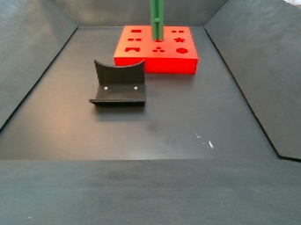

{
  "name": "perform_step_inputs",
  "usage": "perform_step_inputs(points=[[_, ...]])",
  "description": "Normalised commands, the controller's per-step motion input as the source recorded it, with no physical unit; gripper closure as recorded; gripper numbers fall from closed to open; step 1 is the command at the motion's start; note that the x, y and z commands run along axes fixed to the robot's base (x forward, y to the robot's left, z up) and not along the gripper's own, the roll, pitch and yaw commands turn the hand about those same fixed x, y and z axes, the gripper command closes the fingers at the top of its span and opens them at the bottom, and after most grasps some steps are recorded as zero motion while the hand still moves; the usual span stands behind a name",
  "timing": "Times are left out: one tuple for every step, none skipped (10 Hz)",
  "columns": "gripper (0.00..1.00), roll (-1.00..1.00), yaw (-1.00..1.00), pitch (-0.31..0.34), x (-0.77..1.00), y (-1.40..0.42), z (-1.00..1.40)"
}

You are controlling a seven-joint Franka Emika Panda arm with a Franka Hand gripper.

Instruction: Insert the 3 prong object.

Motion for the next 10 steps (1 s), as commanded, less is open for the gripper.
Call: perform_step_inputs(points=[[1.00,0.00,0.01,-0.170,0.05,0.00,-0.36],[1.00,-0.01,0.01,-0.171,0.03,0.03,-0.38],[1.00,0.00,0.04,-0.140,0.00,0.11,-0.31],[1.00,0.04,0.00,-0.123,-0.11,0.09,-0.25],[1.00,0.02,0.00,-0.120,-0.19,0.09,-0.24],[1.00,0.00,0.00,-0.106,-0.27,0.00,-0.09],[1.00,0.00,0.17,-0.097,0.00,-0.16,-0.10],[1.00,0.00,0.14,-0.106,0.00,-0.13,-0.19],[1.00,0.00,0.09,-0.130,0.22,0.00,-0.37],[1.00,0.01,0.00,-0.143,0.08,0.12,-0.46]])
